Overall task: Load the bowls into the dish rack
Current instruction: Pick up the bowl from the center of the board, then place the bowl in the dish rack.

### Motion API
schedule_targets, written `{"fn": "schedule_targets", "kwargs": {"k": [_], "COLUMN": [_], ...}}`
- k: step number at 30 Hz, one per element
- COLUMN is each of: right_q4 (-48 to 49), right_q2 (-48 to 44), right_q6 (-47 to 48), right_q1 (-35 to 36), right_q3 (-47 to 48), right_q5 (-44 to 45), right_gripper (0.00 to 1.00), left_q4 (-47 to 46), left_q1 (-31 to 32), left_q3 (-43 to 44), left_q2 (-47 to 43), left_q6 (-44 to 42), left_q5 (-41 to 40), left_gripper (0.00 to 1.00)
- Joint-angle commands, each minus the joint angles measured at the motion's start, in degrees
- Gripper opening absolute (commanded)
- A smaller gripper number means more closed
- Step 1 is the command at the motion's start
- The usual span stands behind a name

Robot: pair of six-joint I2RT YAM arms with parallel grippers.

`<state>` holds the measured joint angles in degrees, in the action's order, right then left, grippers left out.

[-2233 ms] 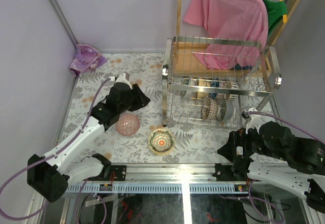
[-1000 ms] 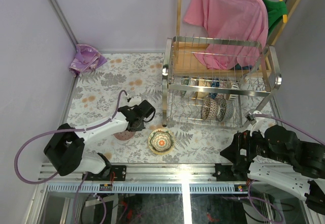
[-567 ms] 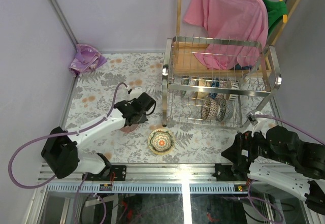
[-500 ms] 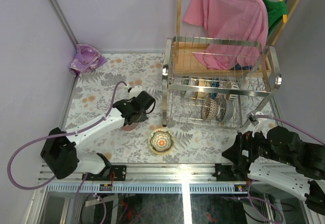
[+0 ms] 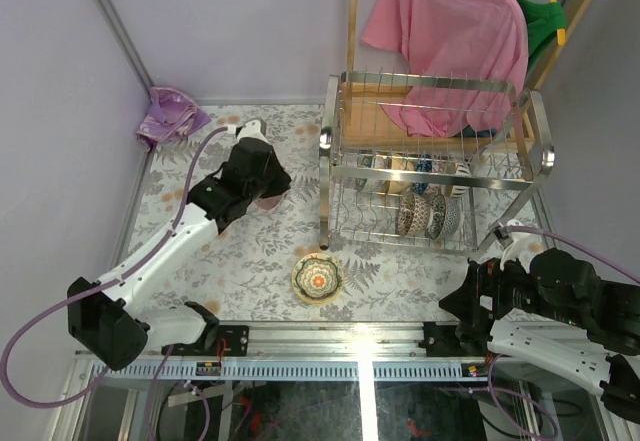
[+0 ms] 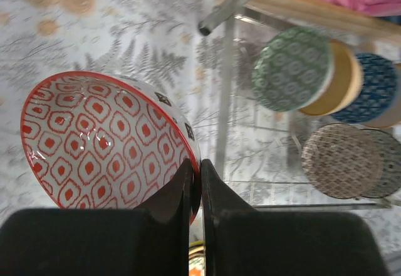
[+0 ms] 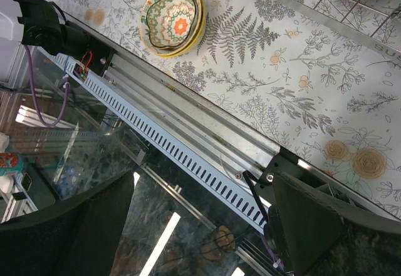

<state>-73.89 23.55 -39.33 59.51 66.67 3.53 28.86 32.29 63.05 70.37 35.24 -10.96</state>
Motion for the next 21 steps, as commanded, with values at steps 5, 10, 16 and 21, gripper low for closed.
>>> {"fn": "schedule_targets", "kwargs": {"k": [5,10,16,21], "right_q4": [-1.5,-1.8,-1.1,-0.3], "right_q2": [1.6,1.9,2.2,2.7], "right_q6": [1.7,2.0,2.4,2.5], "right_q1": [-0.1,-0.1,0.0,0.0], "right_q3": [2.1,2.2,1.2,0.5], "right_q5": [-2.9,-2.5,-2.4,-2.5], "right_gripper": [0.99,1.00,1.00,1.00], "left_q4": [-24.1,-34.1,-49.3,-65.7], "left_q1": [-5.4,-7.9,-8.7,-8.7], "left_q3": [-0.4,-1.7,-3.8,-7.6], "left_q2": [4.5,8.2,12.6,15.3], "left_q6": [0.3,3.2,10.4,20.1], "left_q5": [21.3,30.9,41.8,48.3], "left_gripper": [0.00,0.00,0.00,0.00]}}
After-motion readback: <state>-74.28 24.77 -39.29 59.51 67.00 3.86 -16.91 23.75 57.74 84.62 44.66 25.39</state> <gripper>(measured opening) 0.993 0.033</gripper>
